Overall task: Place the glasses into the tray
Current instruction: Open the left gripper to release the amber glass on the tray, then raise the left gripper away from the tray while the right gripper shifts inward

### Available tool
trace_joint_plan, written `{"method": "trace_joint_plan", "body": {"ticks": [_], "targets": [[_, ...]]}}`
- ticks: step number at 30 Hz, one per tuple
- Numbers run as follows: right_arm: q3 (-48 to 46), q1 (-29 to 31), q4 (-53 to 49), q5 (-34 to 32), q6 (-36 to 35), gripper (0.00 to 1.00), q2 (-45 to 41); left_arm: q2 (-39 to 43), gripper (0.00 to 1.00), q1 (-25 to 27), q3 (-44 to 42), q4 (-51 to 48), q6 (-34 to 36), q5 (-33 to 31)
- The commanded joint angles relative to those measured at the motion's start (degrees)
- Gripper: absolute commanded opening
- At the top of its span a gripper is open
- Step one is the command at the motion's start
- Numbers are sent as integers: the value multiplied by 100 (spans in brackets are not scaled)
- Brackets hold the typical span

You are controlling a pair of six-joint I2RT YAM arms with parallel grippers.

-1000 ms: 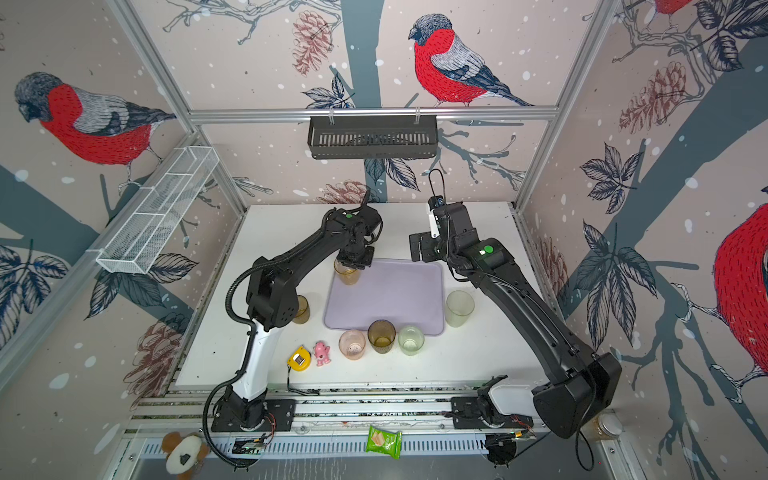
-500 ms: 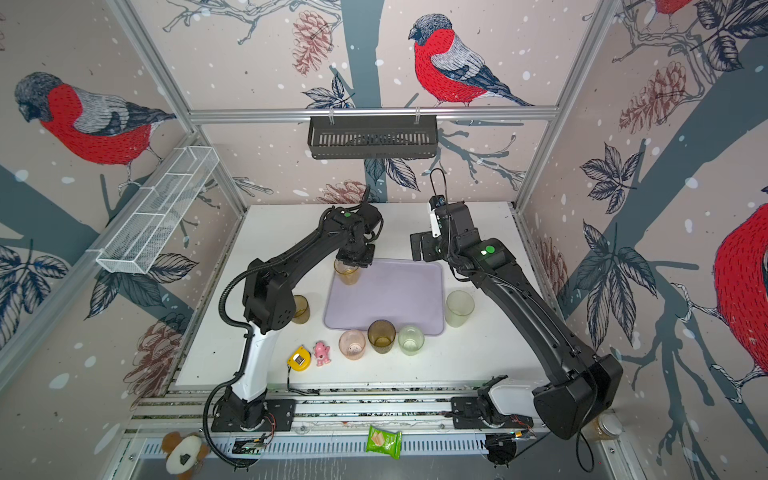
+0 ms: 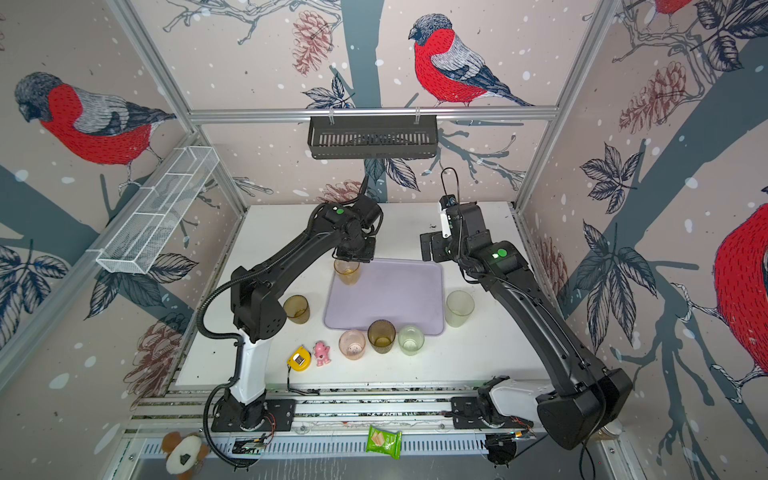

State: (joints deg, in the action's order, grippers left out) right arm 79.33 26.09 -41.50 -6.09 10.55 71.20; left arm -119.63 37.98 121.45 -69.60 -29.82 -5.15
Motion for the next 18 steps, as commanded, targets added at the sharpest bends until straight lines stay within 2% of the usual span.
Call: {"method": "trace_joint_plan", "body": {"ticks": [1, 12, 18], "targets": [[-5, -19, -67, 4, -48, 100, -147, 224, 41, 46, -19, -257, -201, -187], [126, -32, -299, 143, -27, 100, -322, 900, 44, 264, -386, -296, -586, -481], [127, -27, -612, 33, 38, 100, -426, 1262, 46, 358, -616, -188, -743, -385]]}}
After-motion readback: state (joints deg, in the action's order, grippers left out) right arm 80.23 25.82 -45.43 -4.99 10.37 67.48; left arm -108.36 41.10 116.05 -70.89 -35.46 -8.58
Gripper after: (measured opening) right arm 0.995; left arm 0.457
